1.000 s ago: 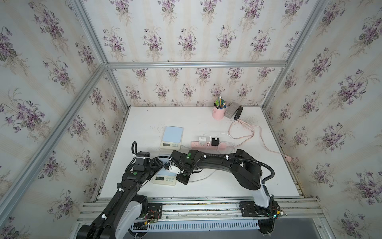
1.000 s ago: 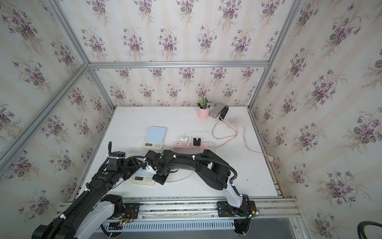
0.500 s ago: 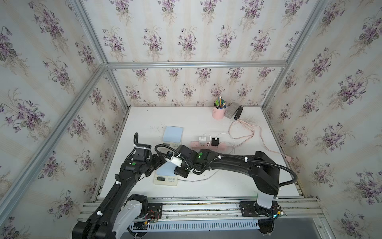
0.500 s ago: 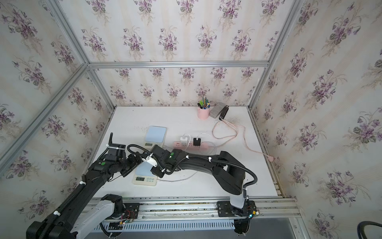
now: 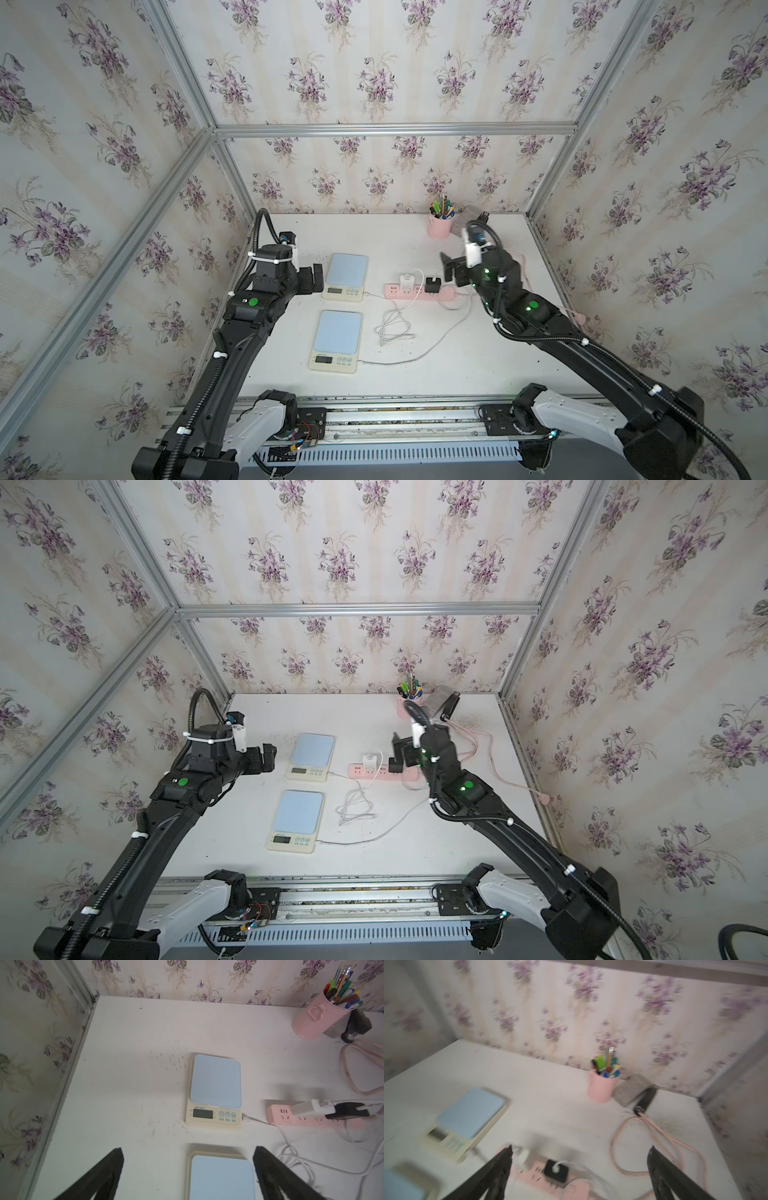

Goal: Charge the electronic scale
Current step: Reset both arms

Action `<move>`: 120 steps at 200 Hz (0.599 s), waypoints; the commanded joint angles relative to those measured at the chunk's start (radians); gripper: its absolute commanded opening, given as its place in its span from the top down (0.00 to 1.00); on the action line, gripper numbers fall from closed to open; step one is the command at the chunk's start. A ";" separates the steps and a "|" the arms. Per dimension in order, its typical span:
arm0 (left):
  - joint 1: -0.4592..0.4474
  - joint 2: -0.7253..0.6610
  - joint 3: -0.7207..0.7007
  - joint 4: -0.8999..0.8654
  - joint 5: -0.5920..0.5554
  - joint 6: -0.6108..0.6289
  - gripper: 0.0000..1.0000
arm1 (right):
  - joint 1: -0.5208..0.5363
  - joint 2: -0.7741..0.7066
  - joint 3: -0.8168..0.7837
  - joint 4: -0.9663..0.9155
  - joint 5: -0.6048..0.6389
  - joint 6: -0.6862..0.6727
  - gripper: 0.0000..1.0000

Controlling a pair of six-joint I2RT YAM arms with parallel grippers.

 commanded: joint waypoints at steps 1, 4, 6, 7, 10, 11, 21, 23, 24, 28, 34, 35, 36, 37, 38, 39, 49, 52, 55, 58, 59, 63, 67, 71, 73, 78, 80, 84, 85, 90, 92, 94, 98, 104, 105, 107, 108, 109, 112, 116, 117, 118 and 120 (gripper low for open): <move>0.030 -0.024 -0.173 0.293 -0.041 0.200 0.01 | -0.213 -0.080 -0.136 0.143 0.061 0.167 0.00; 0.041 -0.026 -0.200 0.328 -0.033 0.192 0.01 | -0.250 -0.087 -0.154 0.148 0.035 0.180 0.00; 0.048 -0.026 -0.222 0.348 -0.025 0.186 0.01 | -0.272 -0.092 -0.170 0.152 0.018 0.185 0.00; 0.053 -0.026 -0.230 0.356 -0.020 0.182 0.01 | -0.282 -0.095 -0.176 0.155 0.006 0.187 0.00; 0.066 -0.026 -0.258 0.384 -0.006 0.170 0.01 | -0.309 -0.102 -0.199 0.166 -0.021 0.185 0.00; 0.071 -0.025 -0.265 0.392 0.000 0.164 0.01 | -0.316 -0.104 -0.206 0.173 -0.032 0.184 0.00; 0.109 -0.019 -0.347 0.464 0.043 0.126 0.01 | -0.353 -0.118 -0.290 0.243 -0.054 0.150 0.00; 0.113 -0.018 -0.362 0.476 0.046 0.122 0.01 | -0.354 -0.119 -0.305 0.261 -0.047 0.140 0.00; 0.115 -0.017 -0.371 0.485 0.048 0.120 0.01 | -0.354 -0.119 -0.305 0.261 -0.047 0.140 0.00; 0.118 -0.010 -0.403 0.517 0.049 0.115 0.01 | -0.354 -0.119 -0.338 0.299 -0.033 0.113 0.00; 0.119 -0.001 -0.444 0.567 0.049 0.112 0.01 | -0.355 -0.112 -0.382 0.354 -0.012 0.083 0.00; 0.119 0.000 -0.449 0.575 0.053 0.112 0.01 | -0.355 -0.110 -0.389 0.362 -0.009 0.080 0.00; 0.119 0.002 -0.455 0.588 0.056 0.113 0.01 | -0.356 -0.108 -0.395 0.373 -0.003 0.077 0.00; 0.120 0.003 -0.458 0.597 0.059 0.113 0.01 | -0.355 -0.106 -0.401 0.382 0.001 0.076 0.00; 0.120 0.004 -0.461 0.605 0.062 0.112 0.01 | -0.355 -0.104 -0.408 0.390 0.004 0.074 0.00; 0.120 0.005 -0.463 0.611 0.068 0.113 0.01 | -0.355 -0.103 -0.414 0.397 0.008 0.072 0.00; 0.121 0.017 -0.463 0.646 0.117 0.116 0.01 | -0.359 -0.077 -0.472 0.496 0.024 0.047 0.00; 0.119 0.024 -0.461 0.651 0.130 0.116 0.01 | -0.359 -0.069 -0.496 0.533 0.024 0.031 0.00; 0.118 0.031 -0.460 0.656 0.140 0.114 0.01 | -0.358 -0.060 -0.519 0.580 0.027 0.018 0.00; 0.119 0.043 -0.463 0.663 0.147 0.113 0.01 | -0.359 -0.047 -0.533 0.628 0.031 0.009 0.00; 0.119 0.045 -0.463 0.665 0.148 0.112 0.01 | -0.359 -0.042 -0.550 0.642 0.035 0.008 0.00; 0.119 0.060 -0.466 0.673 0.149 0.106 0.01 | -0.360 -0.025 -0.570 0.702 0.051 0.008 0.00; 0.119 0.076 -0.466 0.681 0.144 0.098 0.01 | -0.362 -0.006 -0.591 0.751 0.069 0.010 0.00; 0.119 0.090 -0.465 0.687 0.137 0.095 0.01 | -0.365 0.014 -0.609 0.790 0.077 0.010 0.00; 0.118 0.097 -0.464 0.689 0.138 0.097 0.01 | -0.367 0.024 -0.616 0.811 0.079 0.009 0.00; 0.119 0.111 -0.460 0.689 0.151 0.112 0.01 | -0.369 0.050 -0.633 0.866 0.078 -0.001 0.00; 0.118 0.116 -0.457 0.690 0.160 0.119 0.01 | -0.370 0.061 -0.641 0.887 0.077 -0.006 0.00; 0.118 0.127 -0.454 0.688 0.173 0.134 0.01 | -0.371 0.085 -0.657 0.938 0.074 -0.015 0.00; 0.118 0.130 -0.453 0.688 0.175 0.135 0.01 | -0.372 0.091 -0.660 0.953 0.074 -0.016 0.00; 0.118 0.139 -0.448 0.687 0.179 0.139 0.01 | -0.377 0.119 -0.674 1.010 0.064 -0.019 0.00; 0.118 0.141 -0.447 0.687 0.179 0.137 0.01 | -0.379 0.130 -0.679 1.028 0.056 -0.019 0.00; 0.118 0.143 -0.447 0.687 0.179 0.135 0.01 | -0.383 0.145 -0.684 1.050 0.049 -0.018 0.00; 0.119 0.146 -0.448 0.689 0.179 0.127 0.01 | -0.389 0.165 -0.693 1.088 0.033 -0.018 0.00; 0.118 0.145 -0.454 0.704 0.183 0.117 0.01 | -0.397 0.196 -0.707 1.152 0.005 -0.023 0.00; 0.119 0.145 -0.455 0.707 0.184 0.117 0.01 | -0.398 0.201 -0.710 1.167 0.002 -0.023 0.00; 0.119 0.144 -0.458 0.715 0.186 0.112 0.01 | -0.400 0.213 -0.716 1.191 -0.005 -0.024 0.00; 0.118 0.143 -0.461 0.721 0.187 0.111 0.01 | -0.402 0.218 -0.718 1.202 -0.007 -0.023 0.00; 0.118 0.142 -0.463 0.725 0.188 0.110 0.01 | -0.403 0.224 -0.721 1.214 -0.009 -0.020 0.00; 0.120 0.141 -0.470 0.741 0.192 0.106 0.01 | -0.408 0.240 -0.726 1.235 -0.012 -0.005 0.00; 0.119 0.140 -0.478 0.762 0.195 0.100 0.01 | -0.418 0.263 -0.734 1.266 -0.020 0.015 0.00; 0.119 0.140 -0.480 0.768 0.196 0.098 0.01 | -0.420 0.269 -0.735 1.279 -0.022 0.019 0.00; 0.119 0.140 -0.483 0.773 0.196 0.096 0.01 | -0.422 0.274 -0.739 1.290 -0.025 0.023 0.00; 0.119 0.140 -0.486 0.784 0.196 0.093 0.01 | -0.426 0.291 -0.744 1.305 -0.030 0.028 0.00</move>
